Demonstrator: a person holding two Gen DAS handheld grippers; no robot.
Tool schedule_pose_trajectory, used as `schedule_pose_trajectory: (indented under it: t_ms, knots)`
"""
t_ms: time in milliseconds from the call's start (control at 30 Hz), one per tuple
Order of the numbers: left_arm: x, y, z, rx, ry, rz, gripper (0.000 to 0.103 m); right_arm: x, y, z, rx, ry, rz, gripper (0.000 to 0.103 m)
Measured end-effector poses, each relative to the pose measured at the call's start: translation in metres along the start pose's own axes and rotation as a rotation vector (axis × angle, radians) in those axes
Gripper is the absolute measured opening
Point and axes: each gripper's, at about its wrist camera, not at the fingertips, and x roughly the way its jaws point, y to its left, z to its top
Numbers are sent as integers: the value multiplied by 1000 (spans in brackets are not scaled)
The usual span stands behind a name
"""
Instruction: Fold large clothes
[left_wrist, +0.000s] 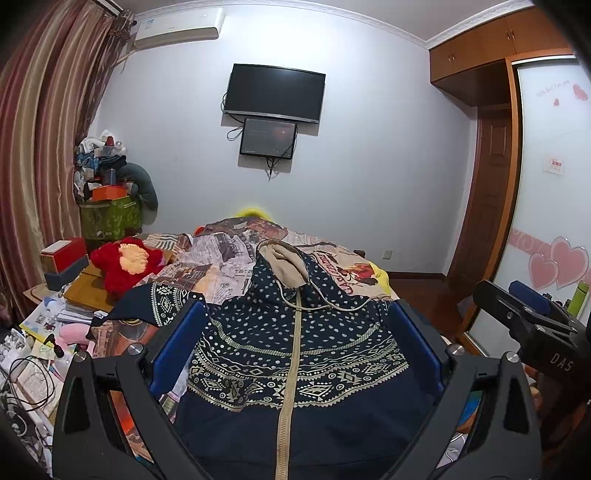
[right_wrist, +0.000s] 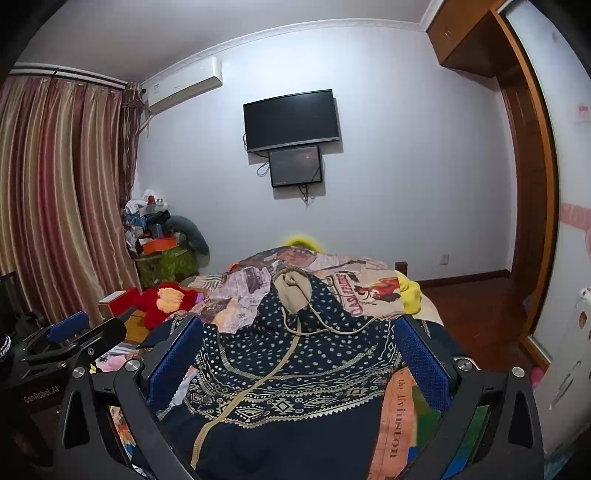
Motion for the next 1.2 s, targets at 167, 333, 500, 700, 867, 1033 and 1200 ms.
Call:
schedule_pose_trajectory:
  t_ms: [167, 333, 500, 700, 867, 1033, 1200]
  knots:
    - [-1, 4, 1, -5, 4, 4, 100, 1, 0, 2, 3, 2, 11, 103]
    - [-2, 6, 1, -9, 5, 10, 100, 2, -1, 4, 5, 4, 18, 103]
    - [-3, 7, 1, -14, 4, 12, 100, 2, -2, 5, 7, 5, 22, 103]
    - [-1, 8, 1, -22, 6, 12, 100, 3, -1, 5, 3, 3, 21, 103]
    - [-1, 8, 1, -23, 5, 13, 101, 2, -1, 6, 4, 3, 21, 103]
    - [-1, 8, 2, -27, 7, 9, 101, 2, -1, 7, 2, 2, 21, 103]
    - [0, 8, 2, -27, 6, 10, 101, 2, -1, 8, 2, 2, 22, 103]
